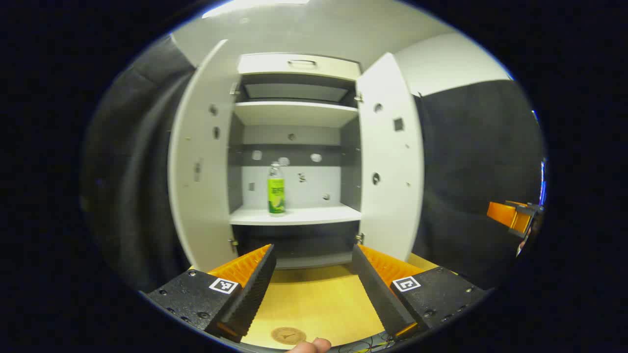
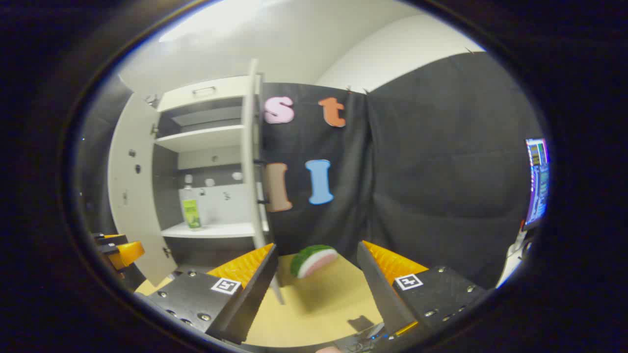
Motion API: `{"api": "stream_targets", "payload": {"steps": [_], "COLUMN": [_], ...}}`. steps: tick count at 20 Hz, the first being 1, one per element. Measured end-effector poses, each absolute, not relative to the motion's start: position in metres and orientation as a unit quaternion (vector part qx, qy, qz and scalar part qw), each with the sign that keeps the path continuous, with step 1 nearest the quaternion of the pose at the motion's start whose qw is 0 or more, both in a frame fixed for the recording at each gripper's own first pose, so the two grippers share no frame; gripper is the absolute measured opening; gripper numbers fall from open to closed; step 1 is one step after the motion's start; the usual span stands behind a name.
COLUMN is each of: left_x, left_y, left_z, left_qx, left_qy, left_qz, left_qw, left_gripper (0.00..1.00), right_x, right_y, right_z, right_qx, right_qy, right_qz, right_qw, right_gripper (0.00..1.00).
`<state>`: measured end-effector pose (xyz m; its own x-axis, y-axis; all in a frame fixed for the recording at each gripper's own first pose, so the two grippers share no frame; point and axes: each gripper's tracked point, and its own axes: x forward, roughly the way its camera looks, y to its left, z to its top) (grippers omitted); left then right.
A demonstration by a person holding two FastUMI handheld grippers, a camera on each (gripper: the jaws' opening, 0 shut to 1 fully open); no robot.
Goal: Grasp the bottle in the cabinet with the left hand and place it on the coaster, then close the right door with the right hand and the left door with the left hand.
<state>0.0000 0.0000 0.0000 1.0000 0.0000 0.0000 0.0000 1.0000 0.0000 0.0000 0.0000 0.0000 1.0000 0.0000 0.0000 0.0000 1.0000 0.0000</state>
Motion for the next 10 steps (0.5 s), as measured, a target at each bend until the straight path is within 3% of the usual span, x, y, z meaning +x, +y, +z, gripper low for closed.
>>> {"api": "stream_targets", "payload": {"steps": [2, 5, 10], "left_x": [-0.014, -0.02, -0.03], "left_y": [0.039, 0.083, 0.078], "left_z": [0.011, 0.051, 0.089], "left_qx": [0.023, 0.058, 0.021], "left_qy": [0.02, -0.01, -0.018], "left_qz": [0.02, 0.055, 0.064], "left_qw": [0.999, 0.997, 0.998], "left_gripper": [0.98, 0.99, 0.99], "right_x": [-0.013, -0.021, -0.019], "right_y": [0.041, 0.088, 0.12], "right_z": [0.019, 0.054, 0.103], "right_qx": [-0.013, -0.041, -0.07], "right_qy": [-0.002, -0.012, -0.033], "right_qz": [0.009, 0.029, 0.067], "right_qw": [1.0, 0.999, 0.995], "right_gripper": [0.93, 0.93, 0.97]}}
